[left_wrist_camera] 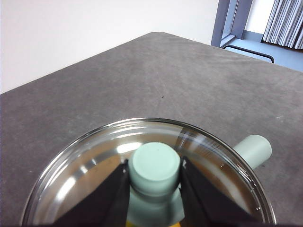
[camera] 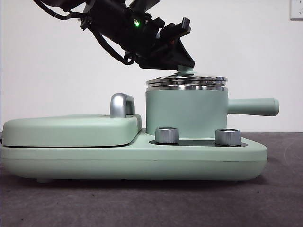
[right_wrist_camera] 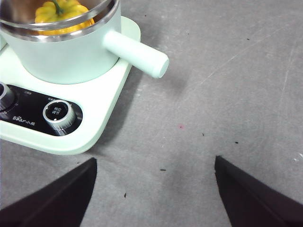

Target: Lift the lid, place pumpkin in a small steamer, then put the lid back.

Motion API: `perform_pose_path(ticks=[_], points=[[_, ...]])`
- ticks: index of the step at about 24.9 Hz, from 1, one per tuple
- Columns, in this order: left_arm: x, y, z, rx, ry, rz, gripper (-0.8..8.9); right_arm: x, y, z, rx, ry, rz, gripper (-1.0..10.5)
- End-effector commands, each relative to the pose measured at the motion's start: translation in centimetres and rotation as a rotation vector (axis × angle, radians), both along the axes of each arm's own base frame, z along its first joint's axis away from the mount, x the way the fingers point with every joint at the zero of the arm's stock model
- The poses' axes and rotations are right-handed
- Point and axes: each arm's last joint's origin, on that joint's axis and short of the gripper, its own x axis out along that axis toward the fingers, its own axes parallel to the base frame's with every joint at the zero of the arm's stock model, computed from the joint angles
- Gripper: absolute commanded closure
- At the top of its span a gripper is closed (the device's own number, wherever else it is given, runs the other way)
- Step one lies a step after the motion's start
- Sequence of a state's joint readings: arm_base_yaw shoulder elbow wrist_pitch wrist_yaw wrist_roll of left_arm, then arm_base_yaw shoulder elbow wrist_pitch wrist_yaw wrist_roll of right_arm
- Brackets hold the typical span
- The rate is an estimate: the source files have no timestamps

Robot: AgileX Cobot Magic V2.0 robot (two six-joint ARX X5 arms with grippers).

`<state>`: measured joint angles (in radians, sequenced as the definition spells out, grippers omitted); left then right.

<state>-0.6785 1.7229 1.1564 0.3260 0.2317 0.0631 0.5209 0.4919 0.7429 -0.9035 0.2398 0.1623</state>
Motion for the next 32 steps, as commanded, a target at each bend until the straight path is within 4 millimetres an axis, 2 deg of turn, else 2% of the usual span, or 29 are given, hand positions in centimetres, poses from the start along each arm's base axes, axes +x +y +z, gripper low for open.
perform_pose_path(ticks=[1, 10, 16, 22, 23, 25, 27, 30, 32], points=[[0.1, -0.6, 1.0, -0.03, -0.048, -0.014, 8.03, 0.0, 0.1, 0.1, 0.012, -0.005, -0.008, 5.6], [0.2, -0.6, 0.7, -0.008, -0.049, -0.018, 8.03, 0.1, 0.1, 0.1, 0.012, -0.006, -0.008, 5.6], [0.5, -0.9, -0.5, 0.016, -0.019, -0.018, 8.03, 0.1, 0.1, 0.1, 0.012, -0.006, -0.008, 5.6], [0.5, -0.9, -0.9, 0.035, 0.01, -0.018, 8.03, 0.1, 0.1, 0.1, 0.012, -0.006, -0.008, 5.6], [0.4, -0.9, -0.9, 0.043, 0.022, -0.018, 7.88, 0.1, 0.1, 0.1, 0.012, -0.006, -0.008, 5.6], [0.3, -0.7, -0.8, 0.051, 0.033, -0.018, 6.78, 0.1, 0.1, 0.1, 0.013, -0.006, -0.008, 5.6], [0.0, -0.6, -0.4, 0.053, 0.035, -0.018, 6.16, 0.1, 0.1, 0.1, 0.013, -0.006, -0.008, 5.6], [-0.4, -0.1, 0.5, 0.058, 0.04, -0.018, 6.16, 0.1, 0.1, 0.1, 0.013, -0.006, -0.007, 5.6], [-0.7, 0.2, 1.1, 0.063, 0.045, -0.015, 5.79, 0.1, 0.1, 0.1, 0.013, -0.006, -0.007, 5.6]])
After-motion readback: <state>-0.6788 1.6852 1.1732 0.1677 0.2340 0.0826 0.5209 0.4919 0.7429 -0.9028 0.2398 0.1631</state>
